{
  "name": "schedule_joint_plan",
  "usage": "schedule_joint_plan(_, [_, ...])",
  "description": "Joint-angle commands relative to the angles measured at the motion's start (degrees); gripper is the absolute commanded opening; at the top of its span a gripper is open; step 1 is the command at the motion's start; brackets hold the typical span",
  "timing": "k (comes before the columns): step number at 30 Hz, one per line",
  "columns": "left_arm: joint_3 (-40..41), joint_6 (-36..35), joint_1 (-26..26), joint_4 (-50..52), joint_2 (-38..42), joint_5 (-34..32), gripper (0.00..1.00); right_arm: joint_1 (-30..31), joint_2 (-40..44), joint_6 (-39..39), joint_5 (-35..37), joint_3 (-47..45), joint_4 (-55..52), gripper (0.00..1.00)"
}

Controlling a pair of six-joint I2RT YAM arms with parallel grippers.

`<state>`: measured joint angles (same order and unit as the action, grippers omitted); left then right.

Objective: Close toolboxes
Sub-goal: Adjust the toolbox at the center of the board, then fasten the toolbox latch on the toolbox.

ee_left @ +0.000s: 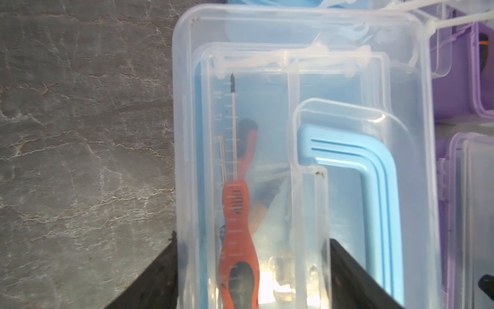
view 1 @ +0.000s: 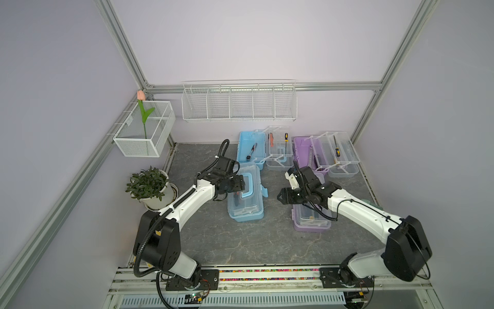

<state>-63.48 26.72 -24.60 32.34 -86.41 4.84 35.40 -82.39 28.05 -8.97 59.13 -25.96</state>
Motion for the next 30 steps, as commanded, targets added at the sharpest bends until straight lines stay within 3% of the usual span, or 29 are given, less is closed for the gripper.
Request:
schedule_joint_plan(1, [5.08, -1.0, 3.59, 3.17, -0.89, 0.32, 0.7, 0.44, -1.4, 0.59, -5.94, 0.93, 5.03, 0.64])
schedule_joint_plan(7, [6.44, -1.62, 4.42, 3.17, -0.01, 0.44, 0.67, 0.4, -8.35, 4.51, -9.33, 2.78, 10.69, 0.65])
schedule_joint_plan(17, [6.44, -3.77, 4.55, 3.96, 0.94, 0.34, 0.62, 0.35, -16.3, 7.75, -7.37, 6.55, 13.13, 0.51])
schedule_joint_plan(22, [6.19, -5.06, 4.56, 4.36, 0.54, 0.77, 0.61, 0.37, -19.48, 8.19, -7.87, 7.92, 14.46, 0.48])
schedule_joint_plan(24, [6.07, -6.06, 4.52, 4.74, 0.54, 0.57, 0.6, 0.18, -20.04, 8.91, -8.55, 7.78, 15.73, 0.49])
schedule_joint_plan(30, [5.99, -7.98, 4.53, 5.82, 0.74, -1.14, 0.59, -1.24, -19.31, 13.4, -11.73, 4.19, 21.02, 0.69])
